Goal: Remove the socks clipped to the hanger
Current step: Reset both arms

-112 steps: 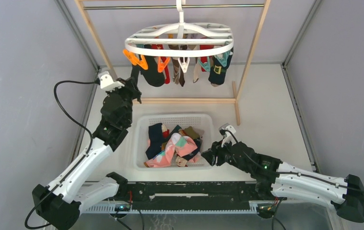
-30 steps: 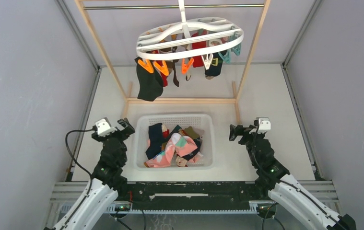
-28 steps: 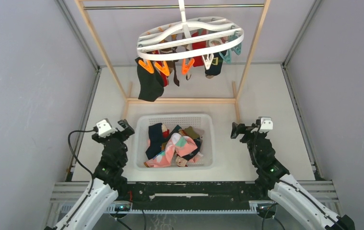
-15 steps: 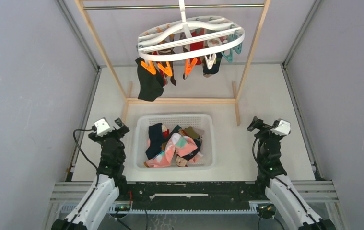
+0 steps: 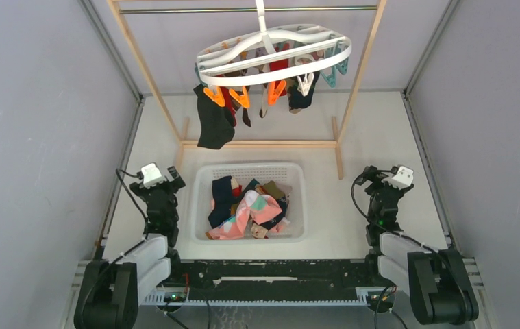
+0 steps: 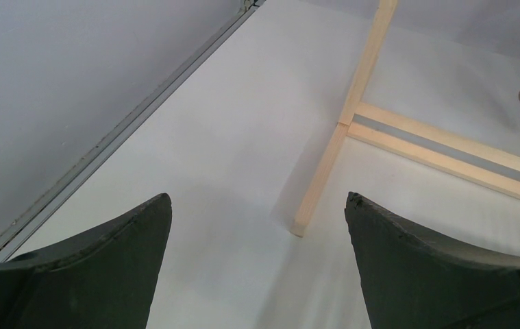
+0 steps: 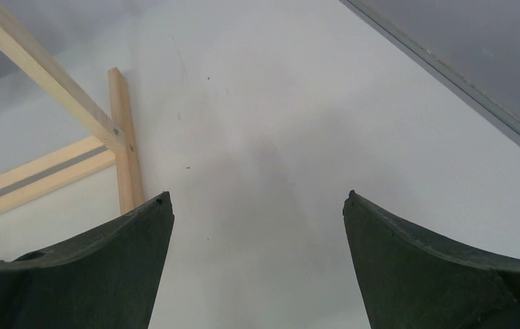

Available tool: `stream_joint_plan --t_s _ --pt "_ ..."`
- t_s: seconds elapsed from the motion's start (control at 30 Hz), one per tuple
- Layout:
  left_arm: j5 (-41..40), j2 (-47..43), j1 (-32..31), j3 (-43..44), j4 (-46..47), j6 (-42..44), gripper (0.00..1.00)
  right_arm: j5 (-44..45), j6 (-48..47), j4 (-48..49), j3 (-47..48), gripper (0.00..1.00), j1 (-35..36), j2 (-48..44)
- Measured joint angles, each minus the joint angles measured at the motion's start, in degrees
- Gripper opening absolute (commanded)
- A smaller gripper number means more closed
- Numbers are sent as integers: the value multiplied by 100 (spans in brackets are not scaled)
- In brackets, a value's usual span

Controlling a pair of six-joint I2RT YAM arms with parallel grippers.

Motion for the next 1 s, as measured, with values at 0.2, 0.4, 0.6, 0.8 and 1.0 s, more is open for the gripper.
stream_joint_plan --t_s 0.2,0.4,0.6,0.8,1.0 --pt "101 726 85 24 636 136 100 0 -258 1137 76 100 28 1049" --pt "442 1456 87 42 1276 348 100 -199 -614 1665 199 100 203 1554" --pt "479 1954 94 146 1464 422 100 -391 -938 2505 155 100 361 2140" --pt "481 1971 125 616 1370 424 100 -601 -1060 2094 511 100 365 2111" --pt "481 1971 125 619 1351 424 100 -973 -1012 1311 1051 100 52 2111"
